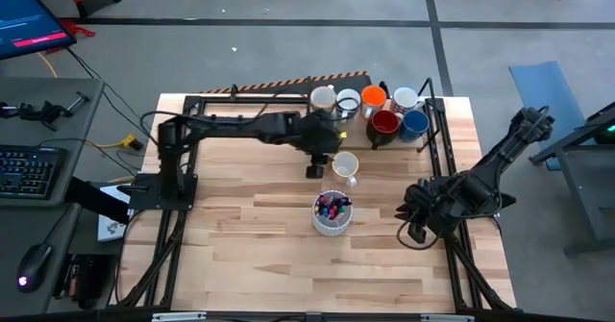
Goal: Place coffee mugs
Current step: Put the orange patterned mug on the shelf
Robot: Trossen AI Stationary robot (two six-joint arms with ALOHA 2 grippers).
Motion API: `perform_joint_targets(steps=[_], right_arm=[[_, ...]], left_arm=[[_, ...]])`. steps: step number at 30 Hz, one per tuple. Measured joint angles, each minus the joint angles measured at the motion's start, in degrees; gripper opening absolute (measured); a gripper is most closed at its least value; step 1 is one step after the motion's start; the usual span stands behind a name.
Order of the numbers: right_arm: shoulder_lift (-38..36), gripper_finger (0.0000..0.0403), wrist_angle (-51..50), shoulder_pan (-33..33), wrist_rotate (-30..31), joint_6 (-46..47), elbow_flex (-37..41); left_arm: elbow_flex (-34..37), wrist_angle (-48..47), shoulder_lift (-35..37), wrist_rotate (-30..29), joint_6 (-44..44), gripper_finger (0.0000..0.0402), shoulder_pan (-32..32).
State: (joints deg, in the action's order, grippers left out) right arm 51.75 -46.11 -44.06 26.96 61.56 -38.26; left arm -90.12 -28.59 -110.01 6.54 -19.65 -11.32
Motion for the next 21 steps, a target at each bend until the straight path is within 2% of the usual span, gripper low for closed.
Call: perform_joint_targets(steps=[8, 21], right_arm=[[0.02, 0.0076, -0.20, -0.99, 0.31, -0.05, 0.00], [0.02, 0.0076, -0.37, -0.99, 1.68, -2.47, -0.02]], left_arm=[[-8.92, -1.75, -7.24, -1.96, -1.98, 0.0104, -0.85], [-9.77, -2.19, -9.66, -2.26, -1.96, 0.0104, -0.93]])
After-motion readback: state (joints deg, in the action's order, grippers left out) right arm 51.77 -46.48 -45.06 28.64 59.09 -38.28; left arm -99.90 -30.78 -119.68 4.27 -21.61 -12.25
